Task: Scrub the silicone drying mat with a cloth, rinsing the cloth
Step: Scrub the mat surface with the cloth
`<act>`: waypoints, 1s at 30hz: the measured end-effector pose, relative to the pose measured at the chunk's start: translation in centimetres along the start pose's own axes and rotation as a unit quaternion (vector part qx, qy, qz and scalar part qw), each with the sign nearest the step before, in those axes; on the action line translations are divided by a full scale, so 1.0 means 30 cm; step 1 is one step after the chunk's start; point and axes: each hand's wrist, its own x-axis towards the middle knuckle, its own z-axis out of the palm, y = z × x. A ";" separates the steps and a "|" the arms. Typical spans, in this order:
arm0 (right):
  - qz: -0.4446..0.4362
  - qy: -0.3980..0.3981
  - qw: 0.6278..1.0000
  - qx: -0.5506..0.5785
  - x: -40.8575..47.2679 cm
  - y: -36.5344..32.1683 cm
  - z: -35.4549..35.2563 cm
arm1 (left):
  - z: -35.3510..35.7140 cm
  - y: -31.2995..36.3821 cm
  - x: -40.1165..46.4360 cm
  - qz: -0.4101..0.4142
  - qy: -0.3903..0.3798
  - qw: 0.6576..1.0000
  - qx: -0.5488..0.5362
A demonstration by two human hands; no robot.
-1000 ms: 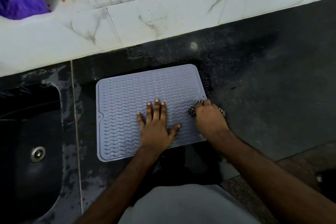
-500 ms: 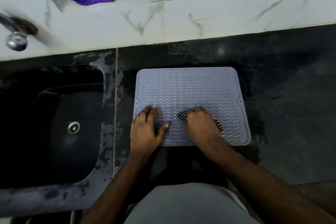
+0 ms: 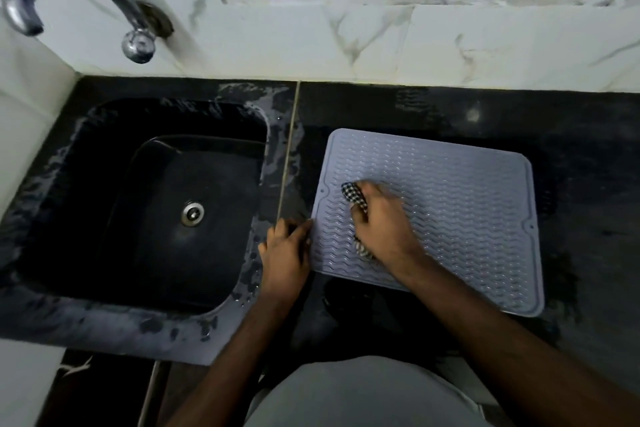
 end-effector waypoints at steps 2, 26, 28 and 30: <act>-0.027 -0.007 1.000 -0.005 0.024 -0.021 0.027 | -0.006 -0.009 0.012 0.007 -0.001 1.000 -0.015; -0.177 -0.226 0.908 -0.306 -0.157 -0.106 0.115 | -0.001 0.011 0.042 -0.045 0.017 0.997 -0.053; -0.180 -0.257 0.906 -0.283 -0.143 -0.081 0.085 | 0.007 0.035 0.036 -0.032 0.024 0.999 -0.030; -0.177 -0.283 0.908 -0.252 -0.130 -0.048 0.054 | 0.022 0.052 0.031 -0.006 0.027 1.000 0.004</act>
